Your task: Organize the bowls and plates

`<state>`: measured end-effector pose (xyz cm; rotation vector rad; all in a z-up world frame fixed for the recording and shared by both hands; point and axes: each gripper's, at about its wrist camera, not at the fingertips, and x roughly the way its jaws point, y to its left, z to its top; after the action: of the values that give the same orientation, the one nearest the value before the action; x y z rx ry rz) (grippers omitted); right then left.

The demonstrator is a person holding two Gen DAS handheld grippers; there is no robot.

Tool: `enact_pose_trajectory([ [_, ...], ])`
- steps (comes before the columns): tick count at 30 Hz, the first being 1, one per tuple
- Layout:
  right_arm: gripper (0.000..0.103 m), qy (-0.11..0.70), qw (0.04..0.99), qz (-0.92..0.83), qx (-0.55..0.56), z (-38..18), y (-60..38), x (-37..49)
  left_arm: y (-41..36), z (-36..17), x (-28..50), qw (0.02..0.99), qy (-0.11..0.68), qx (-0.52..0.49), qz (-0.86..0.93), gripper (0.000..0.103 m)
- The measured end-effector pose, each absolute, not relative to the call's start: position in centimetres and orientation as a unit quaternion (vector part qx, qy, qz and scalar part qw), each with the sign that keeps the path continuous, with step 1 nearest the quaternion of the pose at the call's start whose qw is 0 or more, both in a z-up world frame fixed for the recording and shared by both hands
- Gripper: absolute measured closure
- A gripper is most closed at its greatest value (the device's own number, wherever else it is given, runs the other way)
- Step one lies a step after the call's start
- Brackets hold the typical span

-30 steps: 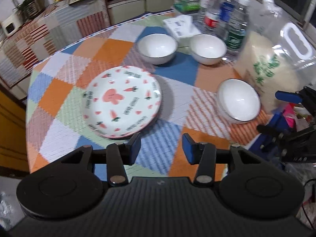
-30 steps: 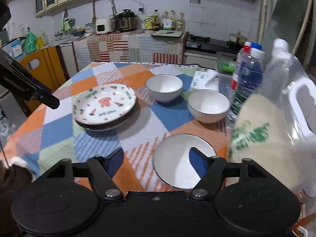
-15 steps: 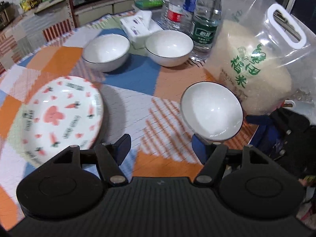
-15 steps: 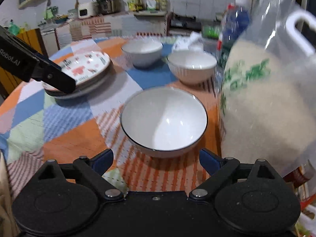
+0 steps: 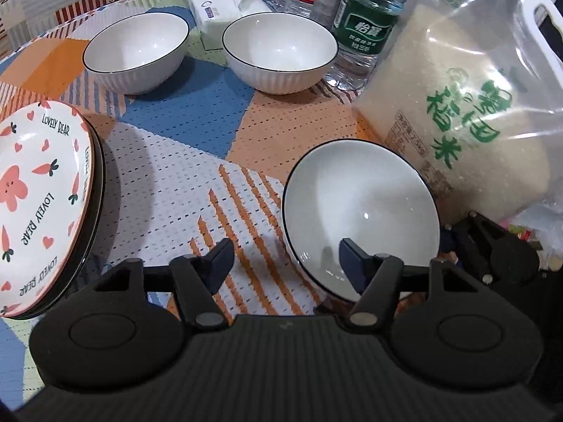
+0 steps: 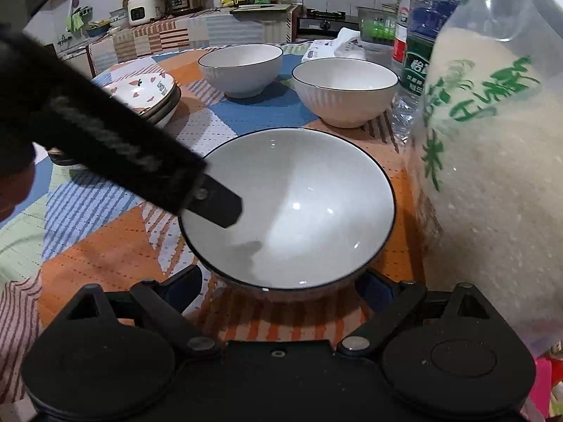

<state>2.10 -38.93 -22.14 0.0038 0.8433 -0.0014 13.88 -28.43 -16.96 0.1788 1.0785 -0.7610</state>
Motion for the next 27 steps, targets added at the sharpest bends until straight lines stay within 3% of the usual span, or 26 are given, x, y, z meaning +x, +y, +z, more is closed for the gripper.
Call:
enact_pose_trajectory([
  [4,0.007,0.410,0.912,-0.005,-0.004,-22.3,-38.6,2.3,-28.6,-17.3,14.3,0.790,0.504,0.072,-0.342,0.057],
  [8,0.009,0.413,0.910,-0.008,-0.021,-22.3,-38.5,2.3,-28.6,-17.7,14.5,0.777,0.518,0.058,-0.352,0.089],
  [11,0.014,0.407,0.913,-0.009,-0.013,-21.8,-38.8,2.2,-28.5,-17.6,14.1,0.780,0.520,0.062,-0.343,0.090],
  [27,0.014,0.393,0.914,0.093,-0.046,-19.6,-34.0,3.5,-20.4,-15.0,14.1,0.791,0.534,0.049,-0.294,0.089],
])
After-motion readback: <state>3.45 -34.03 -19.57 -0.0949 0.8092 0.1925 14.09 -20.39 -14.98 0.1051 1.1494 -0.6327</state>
